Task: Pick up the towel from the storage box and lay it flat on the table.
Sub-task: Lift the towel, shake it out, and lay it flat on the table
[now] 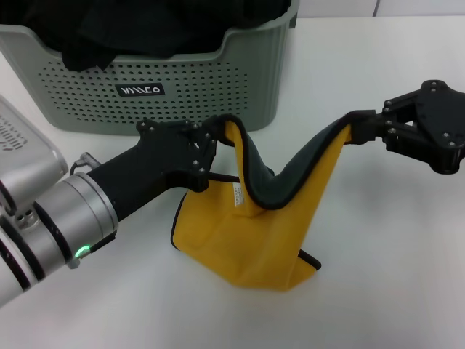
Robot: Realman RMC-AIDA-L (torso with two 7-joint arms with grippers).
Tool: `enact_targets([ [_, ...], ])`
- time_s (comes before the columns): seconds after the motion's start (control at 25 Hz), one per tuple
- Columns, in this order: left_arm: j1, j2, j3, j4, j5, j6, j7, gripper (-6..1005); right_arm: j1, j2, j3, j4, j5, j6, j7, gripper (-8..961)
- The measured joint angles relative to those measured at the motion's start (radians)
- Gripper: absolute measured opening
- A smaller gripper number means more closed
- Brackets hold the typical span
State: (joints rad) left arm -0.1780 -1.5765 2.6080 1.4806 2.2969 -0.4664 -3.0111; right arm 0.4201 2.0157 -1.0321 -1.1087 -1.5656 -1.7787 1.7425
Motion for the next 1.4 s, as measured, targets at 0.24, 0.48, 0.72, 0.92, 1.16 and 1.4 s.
enact_targets([
  [0.24, 0.041, -0.012, -0.049, 0.029, 0.043, 0.059, 0.002, 41, 0.003, 0.0, 0.0, 0.008, -0.001, 0.0, -0.008, 53],
  [0.48, 0.046, -0.018, -0.095, 0.071, 0.065, 0.191, 0.002, 41, 0.003, 0.0, 0.003, 0.01, -0.001, 0.0, -0.011, 54],
  [0.72, 0.046, -0.027, -0.141, 0.114, 0.069, 0.32, 0.002, 42, 0.005, -0.001, 0.004, 0.02, -0.001, 0.001, -0.014, 54],
  [0.92, 0.053, -0.035, -0.178, 0.152, 0.069, 0.408, 0.018, 42, 0.007, -0.002, 0.004, 0.029, 0.0, 0.002, -0.023, 55],
  [1.16, 0.083, -0.086, -0.269, 0.213, 0.06, 0.603, 0.106, 42, 0.005, -0.003, 0.004, 0.033, 0.006, 0.0, -0.027, 56],
  [1.4, 0.171, -0.172, -0.381, 0.253, 0.045, 0.73, 0.236, 43, 0.004, -0.002, 0.005, 0.033, 0.007, 0.002, -0.029, 56],
])
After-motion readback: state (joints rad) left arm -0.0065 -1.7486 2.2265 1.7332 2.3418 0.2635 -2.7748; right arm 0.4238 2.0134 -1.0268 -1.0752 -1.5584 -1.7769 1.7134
